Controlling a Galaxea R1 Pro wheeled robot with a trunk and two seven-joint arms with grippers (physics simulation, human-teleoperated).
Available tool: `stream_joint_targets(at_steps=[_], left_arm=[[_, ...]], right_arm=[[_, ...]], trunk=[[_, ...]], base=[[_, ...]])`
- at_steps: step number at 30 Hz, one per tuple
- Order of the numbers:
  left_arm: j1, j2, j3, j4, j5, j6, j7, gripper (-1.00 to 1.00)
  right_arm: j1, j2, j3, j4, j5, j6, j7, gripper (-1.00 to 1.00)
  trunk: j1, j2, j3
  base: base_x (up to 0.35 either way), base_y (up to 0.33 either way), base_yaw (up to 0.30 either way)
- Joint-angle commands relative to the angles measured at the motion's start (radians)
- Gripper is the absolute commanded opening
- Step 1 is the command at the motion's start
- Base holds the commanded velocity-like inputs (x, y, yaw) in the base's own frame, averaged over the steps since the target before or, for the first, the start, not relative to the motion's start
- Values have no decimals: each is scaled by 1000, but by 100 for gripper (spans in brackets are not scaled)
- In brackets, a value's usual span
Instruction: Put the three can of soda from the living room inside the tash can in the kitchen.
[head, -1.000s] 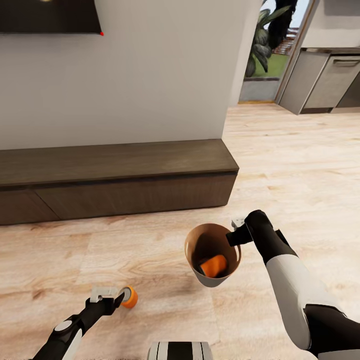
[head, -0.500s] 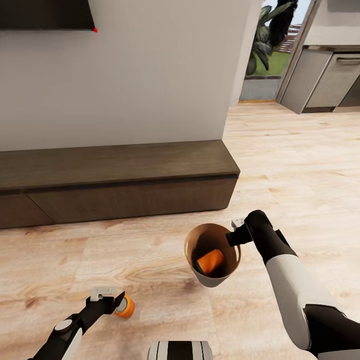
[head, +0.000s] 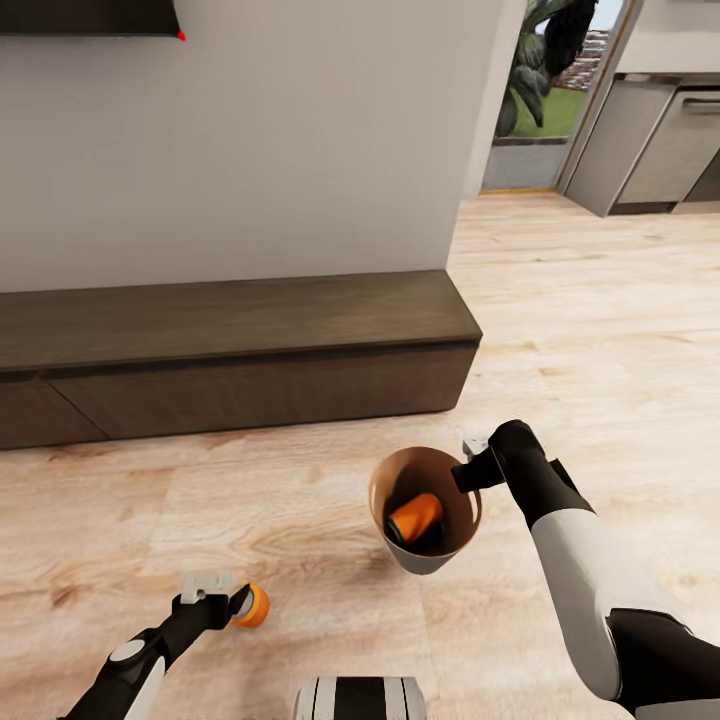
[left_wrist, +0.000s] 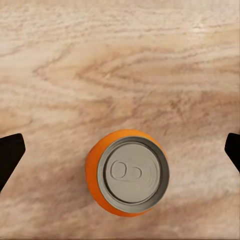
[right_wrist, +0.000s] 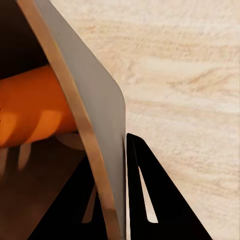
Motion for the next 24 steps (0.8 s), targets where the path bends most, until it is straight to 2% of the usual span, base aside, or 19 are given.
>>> stream_joint_targets(at_steps=[1,9,17,24], left_arm=[[0,0,0,0,0,0,0,100],[0,0,1,-5,0,0,-1,100],[0,1,1,-6,0,0,-1,100],[0,1,1,-8,0,0,-3,100]], right_arm=[[0,0,-1,0,-22,7,6,-100],[1,-1,1,-1,-22,7,6,-100],[1,-2,4,-1,-22,7,6,-100],[1,-3,4,-1,-22,7,6,-100]], trunk=[[0,0,-4],[4,-2,-35],[4,-2,-35],[4,-2,-35]], base=[[0,0,0],[0,0,0],[0,-5,0],[0,-147,0]])
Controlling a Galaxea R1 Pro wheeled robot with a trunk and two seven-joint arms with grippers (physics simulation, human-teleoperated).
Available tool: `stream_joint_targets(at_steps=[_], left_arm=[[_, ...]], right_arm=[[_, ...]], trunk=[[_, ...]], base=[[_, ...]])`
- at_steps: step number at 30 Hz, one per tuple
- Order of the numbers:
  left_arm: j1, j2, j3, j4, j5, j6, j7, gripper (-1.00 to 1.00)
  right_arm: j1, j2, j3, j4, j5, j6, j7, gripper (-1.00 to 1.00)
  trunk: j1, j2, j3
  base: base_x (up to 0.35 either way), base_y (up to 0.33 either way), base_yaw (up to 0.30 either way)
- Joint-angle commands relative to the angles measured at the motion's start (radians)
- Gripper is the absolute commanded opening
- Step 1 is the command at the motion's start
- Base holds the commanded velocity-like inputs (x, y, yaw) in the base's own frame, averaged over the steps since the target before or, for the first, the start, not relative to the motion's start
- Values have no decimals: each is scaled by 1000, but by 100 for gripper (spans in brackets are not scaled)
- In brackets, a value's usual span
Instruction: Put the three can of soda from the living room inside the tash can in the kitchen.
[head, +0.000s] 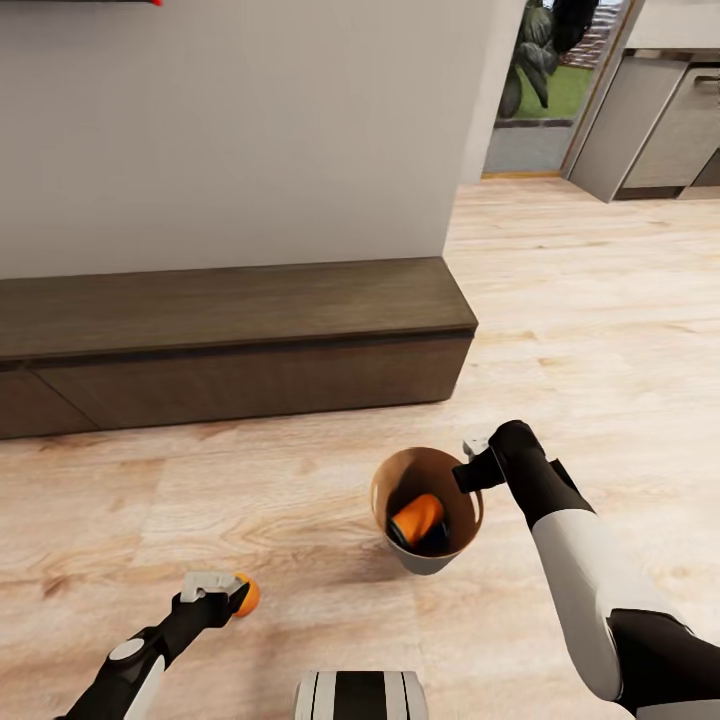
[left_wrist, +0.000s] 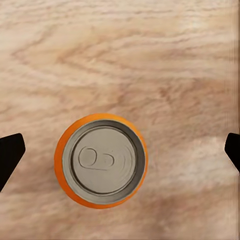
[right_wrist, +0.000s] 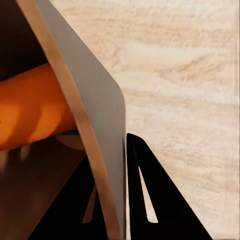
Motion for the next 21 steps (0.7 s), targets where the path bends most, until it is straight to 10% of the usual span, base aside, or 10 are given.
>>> stream_joint_targets(at_steps=[1,21], left_arm=[[0,0,0,0,0,1,0,100],[0,0,2,1,7,1,-1,100]], right_arm=[[0,0,-1,0,-30,11,7,-100],[1,3,-4,-147,-42,11,13,-100]], trunk=[[0,0,0],[0,0,0]], base=[[0,-58,0],[33,22,0]])
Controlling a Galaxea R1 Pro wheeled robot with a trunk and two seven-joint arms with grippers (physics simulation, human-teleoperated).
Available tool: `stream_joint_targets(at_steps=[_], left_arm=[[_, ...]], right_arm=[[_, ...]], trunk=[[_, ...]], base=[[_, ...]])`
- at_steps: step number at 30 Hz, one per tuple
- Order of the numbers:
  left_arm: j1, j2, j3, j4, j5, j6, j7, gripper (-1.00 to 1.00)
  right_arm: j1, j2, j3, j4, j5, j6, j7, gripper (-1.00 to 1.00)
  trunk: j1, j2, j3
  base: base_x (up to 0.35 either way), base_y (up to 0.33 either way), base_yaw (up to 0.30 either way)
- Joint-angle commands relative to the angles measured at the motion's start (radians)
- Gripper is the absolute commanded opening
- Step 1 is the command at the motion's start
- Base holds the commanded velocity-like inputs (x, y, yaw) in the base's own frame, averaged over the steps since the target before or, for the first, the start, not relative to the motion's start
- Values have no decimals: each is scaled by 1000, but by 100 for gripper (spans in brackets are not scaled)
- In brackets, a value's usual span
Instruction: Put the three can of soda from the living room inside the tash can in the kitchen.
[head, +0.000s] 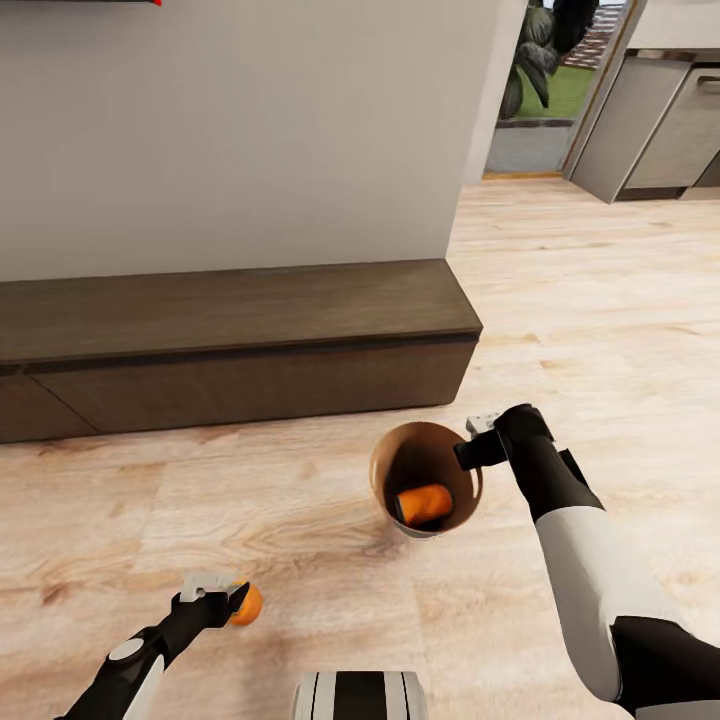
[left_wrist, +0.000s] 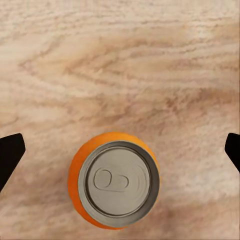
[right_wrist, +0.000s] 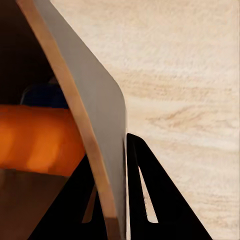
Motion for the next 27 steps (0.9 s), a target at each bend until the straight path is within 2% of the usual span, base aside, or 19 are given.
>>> stream_joint_targets(at_steps=[1,15,27], left_arm=[[0,0,0,1,0,0,0,100],[0,0,0,1,1,0,3,100],[0,-1,-1,12,-5,1,2,100]], right_arm=[[0,0,-1,-2,-26,10,7,-100],[1,0,-2,-3,-28,10,5,-100],[1,0,0,-3,-27,10,4,-100]], trunk=[[0,0,0],[0,0,0],[5,-3,-46]], base=[[189,188,0],[42,41,0],[0,0,0]])
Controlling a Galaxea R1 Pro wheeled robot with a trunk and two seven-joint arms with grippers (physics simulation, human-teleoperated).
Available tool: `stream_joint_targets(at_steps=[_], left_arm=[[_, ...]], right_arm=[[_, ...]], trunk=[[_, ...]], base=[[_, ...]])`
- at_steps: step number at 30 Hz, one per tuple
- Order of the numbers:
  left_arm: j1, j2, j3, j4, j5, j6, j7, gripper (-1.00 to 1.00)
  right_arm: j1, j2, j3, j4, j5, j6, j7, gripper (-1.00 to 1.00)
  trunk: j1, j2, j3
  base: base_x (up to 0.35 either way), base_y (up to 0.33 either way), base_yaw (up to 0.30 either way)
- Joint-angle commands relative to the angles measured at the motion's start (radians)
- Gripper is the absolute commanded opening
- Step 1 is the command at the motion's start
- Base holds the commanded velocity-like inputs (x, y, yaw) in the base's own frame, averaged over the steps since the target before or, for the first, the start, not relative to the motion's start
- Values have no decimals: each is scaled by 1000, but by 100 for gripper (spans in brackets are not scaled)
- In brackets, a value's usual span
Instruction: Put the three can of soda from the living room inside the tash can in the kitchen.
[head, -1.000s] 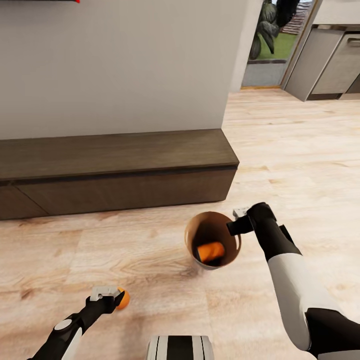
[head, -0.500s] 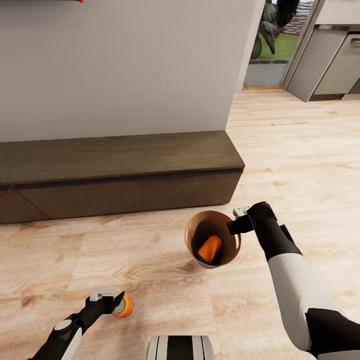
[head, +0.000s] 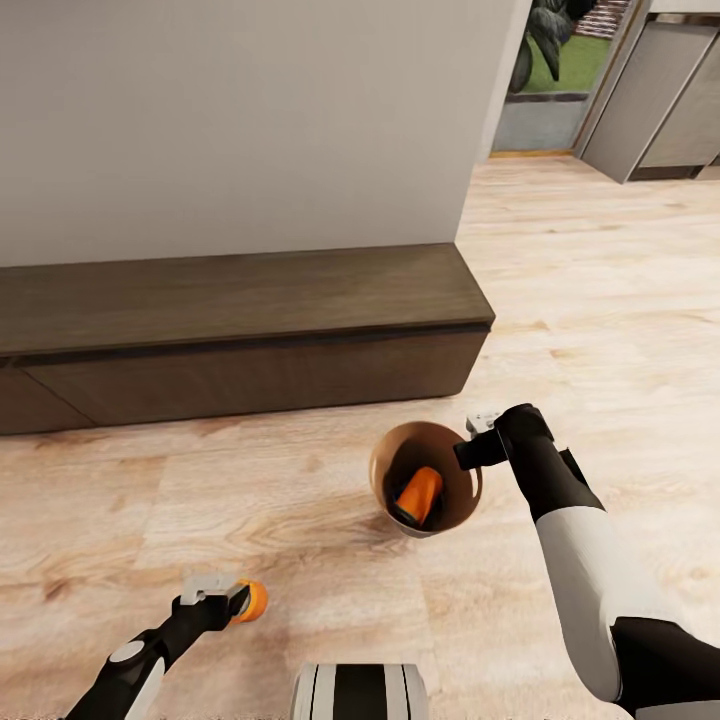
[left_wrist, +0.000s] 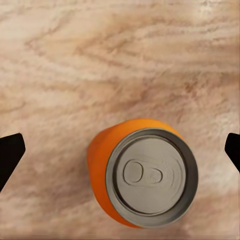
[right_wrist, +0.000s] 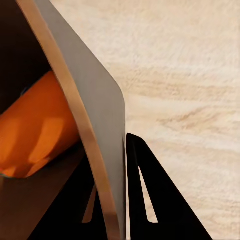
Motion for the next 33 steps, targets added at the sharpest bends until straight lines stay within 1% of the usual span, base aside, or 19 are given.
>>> stream_joint_targets(at_steps=[1,3,10,17,27,33], left_arm=[[0,0,0,0,0,0,0,100],[0,0,0,1,-1,0,0,100],[0,0,-1,-2,-1,0,0,100],[0,1,-1,-9,-2,0,-3,100],[0,1,1,-12,1,0,-8,100],[0,1,1,-10,3,0,-8,100]], right_arm=[[-1,0,0,0,-21,7,6,-100],[0,0,-1,0,-21,7,5,-100],[0,0,-2,0,-22,7,6,-100],[0,0,-1,0,-23,7,7,-100],[0,0,-1,0,-23,7,6,-100],[0,0,0,0,-23,7,5,-100]], trunk=[[0,0,-4],[1,-1,-12],[1,-1,-12],[1,-1,-12],[1,-1,-12],[4,-2,-35]], base=[[0,0,0],[0,0,0],[0,-2,0],[0,-129,0],[0,-15,0],[0,0,0]])
